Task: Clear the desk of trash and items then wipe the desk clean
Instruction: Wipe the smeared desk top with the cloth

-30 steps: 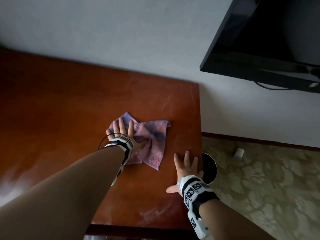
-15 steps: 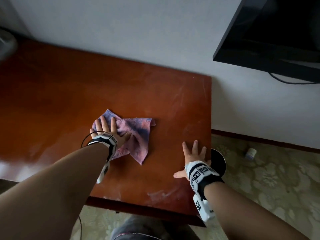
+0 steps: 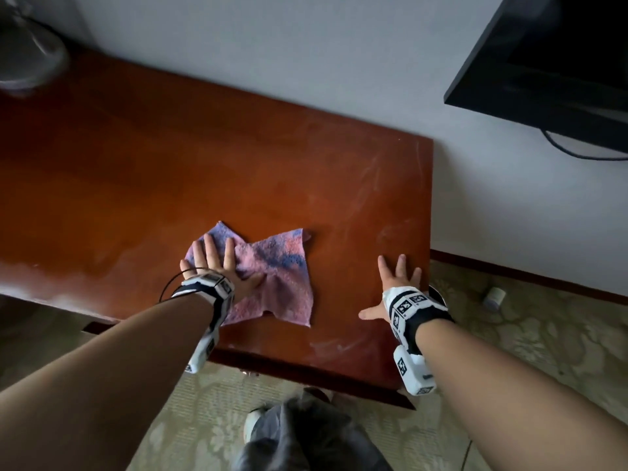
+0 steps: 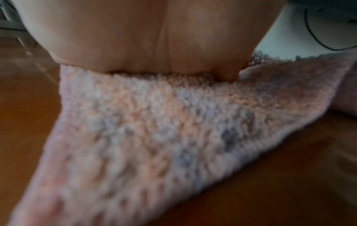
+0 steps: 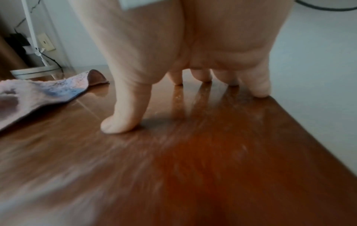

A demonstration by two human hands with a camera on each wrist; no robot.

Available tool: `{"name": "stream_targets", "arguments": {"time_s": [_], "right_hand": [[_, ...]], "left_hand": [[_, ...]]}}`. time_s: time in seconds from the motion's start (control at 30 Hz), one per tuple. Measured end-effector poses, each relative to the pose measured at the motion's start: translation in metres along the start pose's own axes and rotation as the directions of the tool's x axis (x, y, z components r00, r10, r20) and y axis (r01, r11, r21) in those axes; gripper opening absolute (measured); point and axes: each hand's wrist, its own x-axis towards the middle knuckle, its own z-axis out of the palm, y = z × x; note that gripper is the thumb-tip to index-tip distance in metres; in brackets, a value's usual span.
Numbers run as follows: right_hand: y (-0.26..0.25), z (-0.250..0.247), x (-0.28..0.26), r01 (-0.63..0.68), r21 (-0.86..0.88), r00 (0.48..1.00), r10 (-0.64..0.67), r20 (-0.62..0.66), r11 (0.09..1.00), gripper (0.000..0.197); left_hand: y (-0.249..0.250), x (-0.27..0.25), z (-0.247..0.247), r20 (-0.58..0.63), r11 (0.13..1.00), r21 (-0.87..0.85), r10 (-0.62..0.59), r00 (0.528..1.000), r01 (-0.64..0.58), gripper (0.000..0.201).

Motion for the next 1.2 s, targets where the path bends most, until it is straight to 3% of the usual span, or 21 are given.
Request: {"name": "stream_targets", "arguments": {"time_s": [0.1, 0.33, 0.53, 0.7, 0.9, 1.0, 1.1, 1.2], "right_hand": [[0.017, 0.021, -0.015, 0.048, -0.010, 0.998, -0.049, -0.048, 0.999, 0.120], [0.036, 0.041, -0.032, 0.137, -0.043, 0.985, -0.141, -0.095, 0.990, 0.124], [0.041, 0.044, -0.028, 0.195, -0.117, 0.973, -0.208, -0.104, 0.974, 0.125], [0.057, 0.026, -0.006, 0.349, -0.258, 0.918, -0.384, -0.100, 0.901, 0.129], [0.078, -0.047, 0.051, 0.430, -0.346, 0.869, -0.487, -0.093, 0.834, 0.123], [0.071, -0.055, 0.065, 0.445, -0.433, 0.852, -0.520, -0.066, 0.784, 0.115], [0.069, -0.053, 0.070, 0.439, -0.470, 0.847, -0.527, -0.067, 0.765, 0.116], [0.071, -0.054, 0.073, 0.450, -0.476, 0.838, -0.542, -0.067, 0.755, 0.116]], "left_hand": [[0.003, -0.016, 0.009, -0.034, 1.000, -0.018, 0.025, 0.999, -0.026, 0.105], [0.038, -0.100, 0.056, 0.114, 0.983, 0.066, 0.164, 0.980, -0.172, 0.115], [0.078, -0.088, 0.046, 0.093, 0.995, 0.018, 0.100, 0.991, -0.102, 0.112], [0.107, -0.083, 0.048, 0.024, 0.999, -0.032, 0.028, 0.999, -0.027, 0.103], [0.156, -0.147, 0.100, 0.073, 0.991, -0.121, 0.065, 0.995, -0.056, 0.119], [0.188, -0.165, 0.108, -0.009, 0.985, -0.171, -0.007, 1.000, 0.006, 0.121], [0.192, -0.163, 0.107, 0.109, 0.992, -0.104, -0.054, 0.992, 0.066, 0.119], [0.197, -0.159, 0.099, 0.124, 0.984, -0.120, -0.114, 0.986, 0.129, 0.115]]}}
